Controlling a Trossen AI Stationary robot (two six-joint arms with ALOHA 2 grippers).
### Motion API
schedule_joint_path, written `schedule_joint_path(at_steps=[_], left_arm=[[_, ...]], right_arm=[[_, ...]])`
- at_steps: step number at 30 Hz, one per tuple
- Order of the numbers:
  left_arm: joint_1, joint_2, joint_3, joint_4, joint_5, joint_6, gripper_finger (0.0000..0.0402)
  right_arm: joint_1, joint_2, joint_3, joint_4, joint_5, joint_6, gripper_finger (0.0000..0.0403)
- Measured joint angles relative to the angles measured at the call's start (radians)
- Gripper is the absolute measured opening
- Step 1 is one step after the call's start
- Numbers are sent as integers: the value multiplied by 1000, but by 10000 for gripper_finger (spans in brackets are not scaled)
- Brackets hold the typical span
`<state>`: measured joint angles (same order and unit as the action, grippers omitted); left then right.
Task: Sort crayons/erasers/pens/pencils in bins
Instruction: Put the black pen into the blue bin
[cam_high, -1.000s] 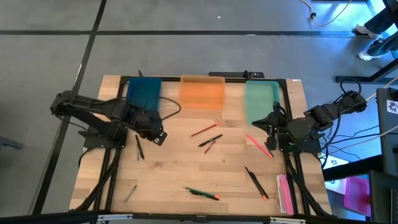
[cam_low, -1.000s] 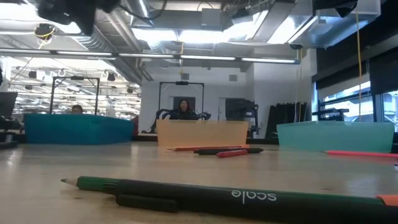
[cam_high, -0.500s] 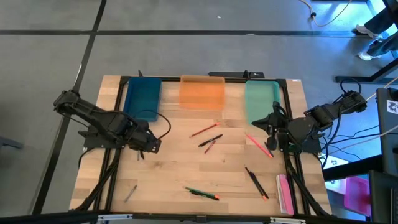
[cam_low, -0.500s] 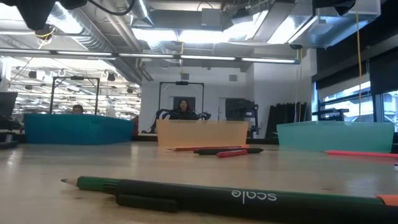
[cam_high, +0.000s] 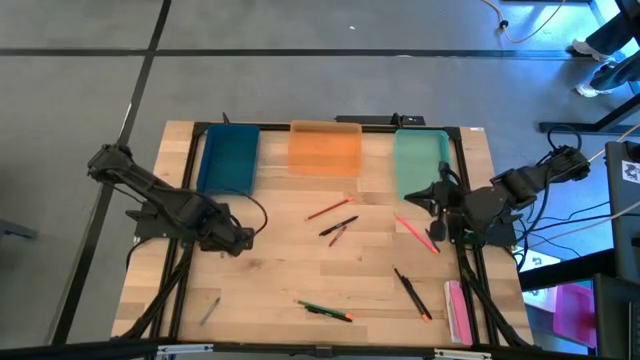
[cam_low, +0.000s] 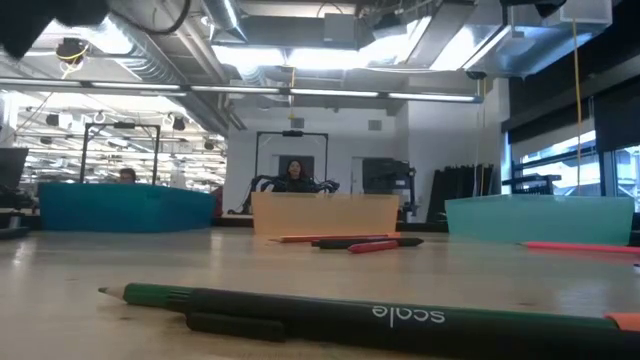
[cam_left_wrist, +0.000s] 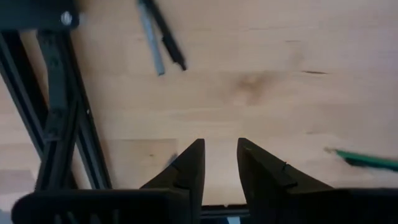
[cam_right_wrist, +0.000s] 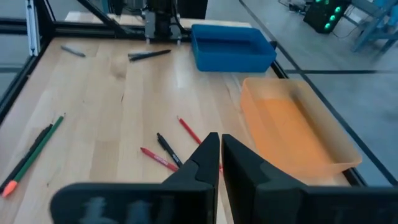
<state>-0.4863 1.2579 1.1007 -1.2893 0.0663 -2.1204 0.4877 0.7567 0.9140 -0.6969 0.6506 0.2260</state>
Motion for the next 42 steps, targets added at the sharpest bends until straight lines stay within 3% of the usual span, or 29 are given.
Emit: schedule_joint_path(at_steps=[11,18,32,42], left_arm=[[-39,0,-293,332,0,-153,88],[-38,0,-401,389,-5,-183,88],[-38,3,-440,393,-65,-210,88],[-33,80,-440,394,-84,-233,88]], right_arm=[[0,10,84,-2,2,-97,23],[-28,46,130,-3,0,-130,23],[-179,105,139,-3,-212,-128,23],[-249,133,139,-3,-309,-157,23]])
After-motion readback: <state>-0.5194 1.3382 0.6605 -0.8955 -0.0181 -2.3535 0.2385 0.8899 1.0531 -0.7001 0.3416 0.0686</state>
